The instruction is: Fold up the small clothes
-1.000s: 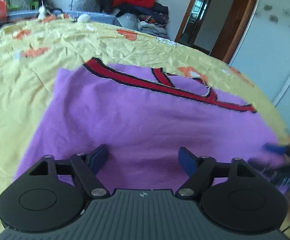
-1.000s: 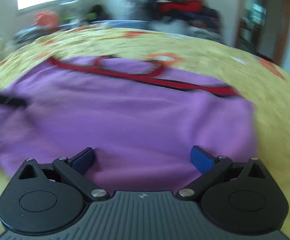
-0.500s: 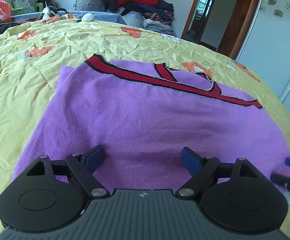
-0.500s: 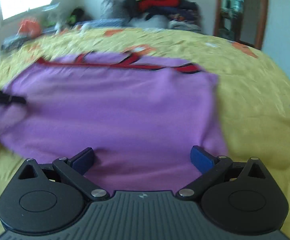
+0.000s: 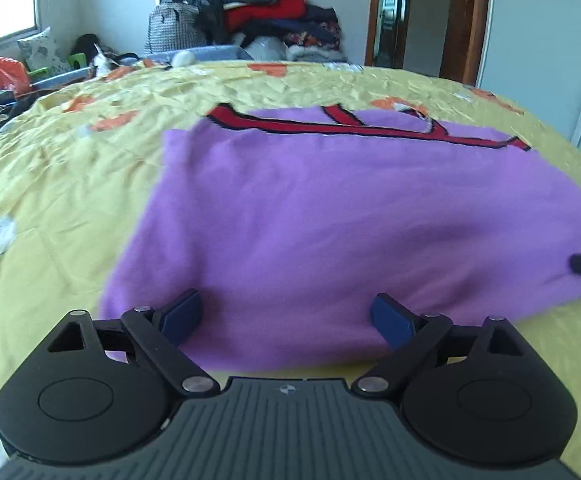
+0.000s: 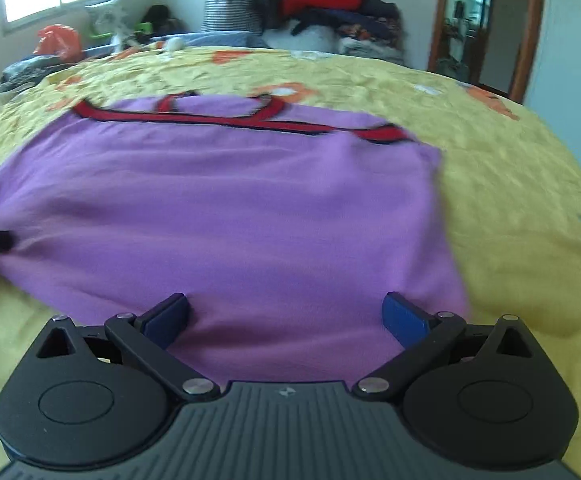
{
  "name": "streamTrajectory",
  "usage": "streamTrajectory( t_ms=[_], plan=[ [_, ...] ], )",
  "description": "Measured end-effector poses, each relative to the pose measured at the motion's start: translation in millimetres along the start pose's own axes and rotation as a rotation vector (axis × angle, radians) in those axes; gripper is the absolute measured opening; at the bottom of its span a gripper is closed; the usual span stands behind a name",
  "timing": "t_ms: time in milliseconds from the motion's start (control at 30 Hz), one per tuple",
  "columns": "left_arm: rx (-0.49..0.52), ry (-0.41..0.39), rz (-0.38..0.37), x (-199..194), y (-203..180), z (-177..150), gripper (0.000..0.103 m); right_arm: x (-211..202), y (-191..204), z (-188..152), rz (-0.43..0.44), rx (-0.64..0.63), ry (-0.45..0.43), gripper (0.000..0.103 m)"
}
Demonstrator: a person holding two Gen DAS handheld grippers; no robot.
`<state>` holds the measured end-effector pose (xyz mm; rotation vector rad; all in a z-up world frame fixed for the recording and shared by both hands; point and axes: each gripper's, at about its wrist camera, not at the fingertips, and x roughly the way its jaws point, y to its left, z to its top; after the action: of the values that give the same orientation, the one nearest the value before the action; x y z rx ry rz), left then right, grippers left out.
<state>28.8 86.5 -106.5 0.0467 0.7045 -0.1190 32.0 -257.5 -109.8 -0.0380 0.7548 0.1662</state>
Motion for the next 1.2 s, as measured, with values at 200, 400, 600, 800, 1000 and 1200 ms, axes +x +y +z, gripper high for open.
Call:
streamTrajectory(
  t_ms=[200,400,600,800,1000,1200],
  plan=[
    [-0.044,-0.039,-0.018,-30,11,16,0.092,-24,-2,14,0.052,0.095,-0.031,0.103],
    [0.061,-0.120,-0.094,7,-33,84,0.102,12,19,73,-0.024,0.163,-0.166,0.103],
    [0.052,0.002,-0.032,102,-39,117,0.101,103,24,111,-0.082,0.029,-0.028,0.103],
    [0.006,0.015,0.013,120,2,108,0.103,117,-58,108,-0.086,0.168,-0.028,0.103],
    [-0.095,0.010,0.063,93,26,114,0.100,80,-43,99,-0.194,0.176,-0.040,0.103],
    [-0.055,-0.009,-0.025,62,-12,91,0.103,65,40,65,-0.107,0.003,-0.037,0.103]
  ],
)
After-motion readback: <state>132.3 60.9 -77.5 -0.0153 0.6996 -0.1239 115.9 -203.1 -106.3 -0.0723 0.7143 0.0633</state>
